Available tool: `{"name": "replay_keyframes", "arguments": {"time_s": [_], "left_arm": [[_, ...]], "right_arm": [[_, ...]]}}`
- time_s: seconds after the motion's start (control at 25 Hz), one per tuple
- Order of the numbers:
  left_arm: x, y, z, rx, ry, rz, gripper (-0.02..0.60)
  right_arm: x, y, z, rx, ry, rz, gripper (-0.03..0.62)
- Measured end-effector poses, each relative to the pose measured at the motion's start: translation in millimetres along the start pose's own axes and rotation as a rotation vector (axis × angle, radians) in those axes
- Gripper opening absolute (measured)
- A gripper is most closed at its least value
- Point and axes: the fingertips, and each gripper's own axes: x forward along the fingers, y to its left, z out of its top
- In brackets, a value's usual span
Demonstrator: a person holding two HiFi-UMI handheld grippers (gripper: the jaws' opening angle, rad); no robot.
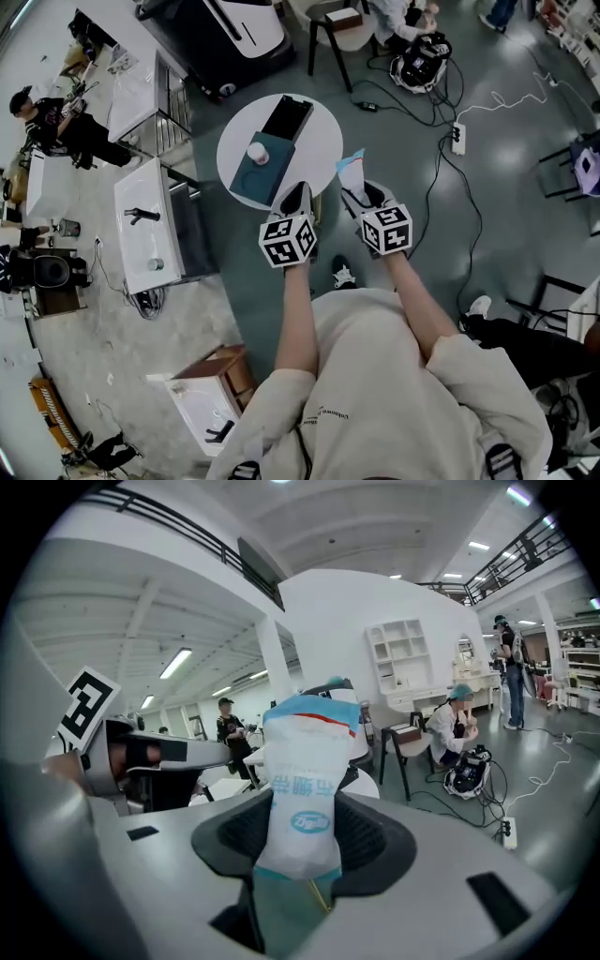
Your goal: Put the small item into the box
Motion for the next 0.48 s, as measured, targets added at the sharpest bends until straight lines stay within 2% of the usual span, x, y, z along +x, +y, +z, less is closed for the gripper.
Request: {"name": "replay_keyframes", "arguments": {"time_s": [0.08, 0.28, 0.48], "left_arm": [[7, 20, 6, -0.035, -0.009, 0.007, 0.021], [24, 59, 7, -0.054, 0.029, 0.038, 0.021], [55, 63, -2, -0.017, 0.067, 0.019, 0.021]], "right_arm": [[19, 1, 1, 0.002, 0.016, 0.003, 0.216], [50, -1, 6, 0.004, 0.038, -0.014, 0.216], [57, -35, 1, 0.058, 0.018, -0.066, 0.216]]}}
